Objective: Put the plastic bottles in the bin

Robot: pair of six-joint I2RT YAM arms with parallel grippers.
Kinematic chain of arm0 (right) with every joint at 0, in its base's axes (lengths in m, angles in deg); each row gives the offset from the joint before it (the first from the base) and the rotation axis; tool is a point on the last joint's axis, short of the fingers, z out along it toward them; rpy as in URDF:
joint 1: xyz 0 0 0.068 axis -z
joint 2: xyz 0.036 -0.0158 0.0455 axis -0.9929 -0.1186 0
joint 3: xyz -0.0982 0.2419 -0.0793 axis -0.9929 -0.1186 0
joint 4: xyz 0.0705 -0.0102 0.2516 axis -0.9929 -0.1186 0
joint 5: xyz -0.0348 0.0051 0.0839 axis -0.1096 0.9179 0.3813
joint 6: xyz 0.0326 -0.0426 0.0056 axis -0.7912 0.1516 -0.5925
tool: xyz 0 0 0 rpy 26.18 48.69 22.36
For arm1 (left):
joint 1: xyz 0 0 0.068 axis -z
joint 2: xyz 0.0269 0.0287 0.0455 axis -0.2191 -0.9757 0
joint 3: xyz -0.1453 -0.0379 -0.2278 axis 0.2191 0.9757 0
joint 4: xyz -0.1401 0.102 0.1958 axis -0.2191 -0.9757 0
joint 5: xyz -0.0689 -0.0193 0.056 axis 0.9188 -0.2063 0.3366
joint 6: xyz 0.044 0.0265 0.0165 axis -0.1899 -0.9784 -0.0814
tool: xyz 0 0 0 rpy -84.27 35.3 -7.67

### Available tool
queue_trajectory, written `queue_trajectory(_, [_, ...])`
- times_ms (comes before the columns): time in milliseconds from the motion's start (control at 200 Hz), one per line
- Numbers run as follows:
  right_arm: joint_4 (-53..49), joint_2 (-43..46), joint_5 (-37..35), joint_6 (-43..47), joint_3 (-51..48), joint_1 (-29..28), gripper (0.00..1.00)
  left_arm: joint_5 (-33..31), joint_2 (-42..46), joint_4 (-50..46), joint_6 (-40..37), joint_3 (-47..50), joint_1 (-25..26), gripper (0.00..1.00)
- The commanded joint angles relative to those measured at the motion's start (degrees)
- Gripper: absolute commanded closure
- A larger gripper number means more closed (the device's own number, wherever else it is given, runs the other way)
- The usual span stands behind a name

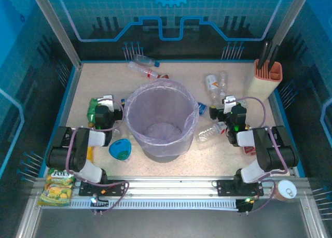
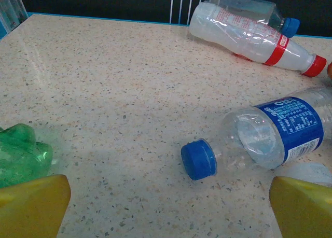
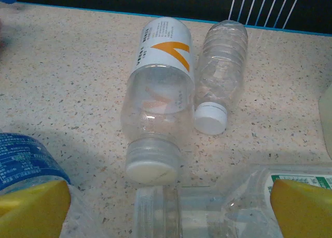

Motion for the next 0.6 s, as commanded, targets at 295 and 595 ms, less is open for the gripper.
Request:
queue_trajectory(295, [0.76,-0.11,0.73,0.68,1.18,0.38,0.00,1.14,-0.49,0.77,-0.39,-0.19,0.34,0.01])
queue_trajectory(595, [0.65,-0.09,1.48,0.49,1.26,0.66,0.00,1.15,-0.44,0.52,-0.38,-0.36,0.34,0.01])
